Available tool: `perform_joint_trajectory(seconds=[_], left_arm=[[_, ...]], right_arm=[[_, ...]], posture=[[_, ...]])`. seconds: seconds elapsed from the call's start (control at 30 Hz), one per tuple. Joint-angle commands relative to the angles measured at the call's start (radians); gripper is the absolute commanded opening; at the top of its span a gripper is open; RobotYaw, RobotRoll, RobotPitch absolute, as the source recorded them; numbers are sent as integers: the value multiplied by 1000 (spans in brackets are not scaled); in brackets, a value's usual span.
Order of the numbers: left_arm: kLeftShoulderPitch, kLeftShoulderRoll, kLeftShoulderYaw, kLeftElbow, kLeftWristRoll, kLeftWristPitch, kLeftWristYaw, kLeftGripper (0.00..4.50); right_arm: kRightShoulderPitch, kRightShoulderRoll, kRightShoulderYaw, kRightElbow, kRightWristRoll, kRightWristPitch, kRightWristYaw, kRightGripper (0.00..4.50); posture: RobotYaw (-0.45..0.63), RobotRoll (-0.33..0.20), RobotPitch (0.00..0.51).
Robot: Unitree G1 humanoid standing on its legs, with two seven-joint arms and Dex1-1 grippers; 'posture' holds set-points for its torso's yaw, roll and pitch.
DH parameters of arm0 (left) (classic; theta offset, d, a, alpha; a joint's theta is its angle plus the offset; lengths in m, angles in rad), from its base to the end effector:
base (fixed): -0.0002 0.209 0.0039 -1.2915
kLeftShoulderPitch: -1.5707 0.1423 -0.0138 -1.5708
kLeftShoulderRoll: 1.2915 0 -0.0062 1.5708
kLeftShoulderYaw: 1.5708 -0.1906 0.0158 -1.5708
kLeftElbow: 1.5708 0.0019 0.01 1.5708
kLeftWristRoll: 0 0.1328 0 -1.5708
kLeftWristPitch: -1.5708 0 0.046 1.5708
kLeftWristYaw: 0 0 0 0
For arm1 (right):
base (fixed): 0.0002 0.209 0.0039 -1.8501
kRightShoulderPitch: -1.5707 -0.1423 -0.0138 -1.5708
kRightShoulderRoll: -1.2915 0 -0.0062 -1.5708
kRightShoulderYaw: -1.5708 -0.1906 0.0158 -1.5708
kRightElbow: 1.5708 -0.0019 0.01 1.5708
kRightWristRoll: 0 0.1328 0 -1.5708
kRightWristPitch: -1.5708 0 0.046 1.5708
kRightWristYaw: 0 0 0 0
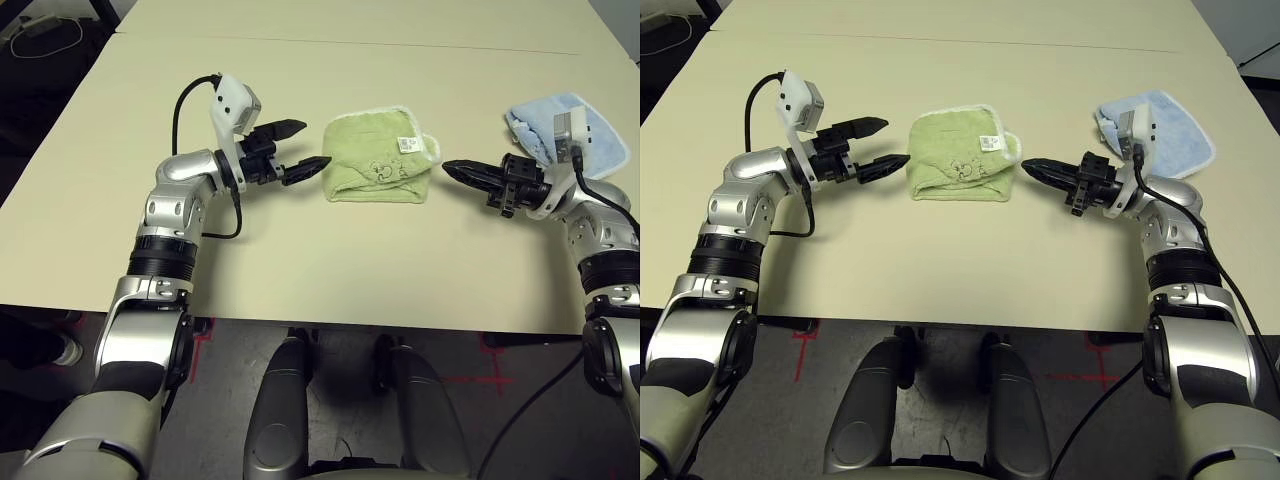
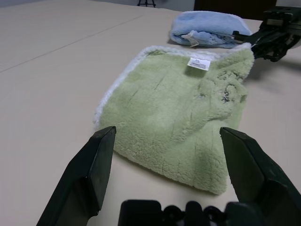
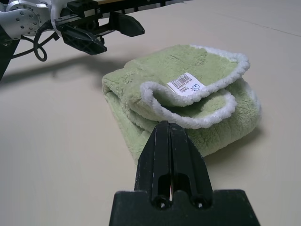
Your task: Fold the towel and set it aside.
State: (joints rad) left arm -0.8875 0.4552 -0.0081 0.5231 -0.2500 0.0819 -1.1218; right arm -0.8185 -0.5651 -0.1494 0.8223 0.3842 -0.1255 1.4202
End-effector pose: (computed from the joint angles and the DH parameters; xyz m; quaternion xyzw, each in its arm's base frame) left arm 0.3399 0.2085 0.2039 0.1493 -0.0806 -0.5173 0.8388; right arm 0.3252 -0.2856 0.1658 -0.0784 -0.0912 0.5318 0.8383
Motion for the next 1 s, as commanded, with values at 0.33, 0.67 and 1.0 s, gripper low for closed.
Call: perform_joint_trajectory(seconds=[0.33,0.67,1.0], left_arm=[[-7,14,-22,68,13,-73,-95,23],[-34,8,-21,87,10,-22,-85,23],[-67,1,-32,113,31,-16,-83,23]], right_arm=[[-3,-4,-11,-28,9,12,9,0],[-148,72,-28,64,15,11,-32,0],[-222,116,52,167,-105,-44,-59,0]], posture=[[70,0,238],[93,0,240],[98,0,245]])
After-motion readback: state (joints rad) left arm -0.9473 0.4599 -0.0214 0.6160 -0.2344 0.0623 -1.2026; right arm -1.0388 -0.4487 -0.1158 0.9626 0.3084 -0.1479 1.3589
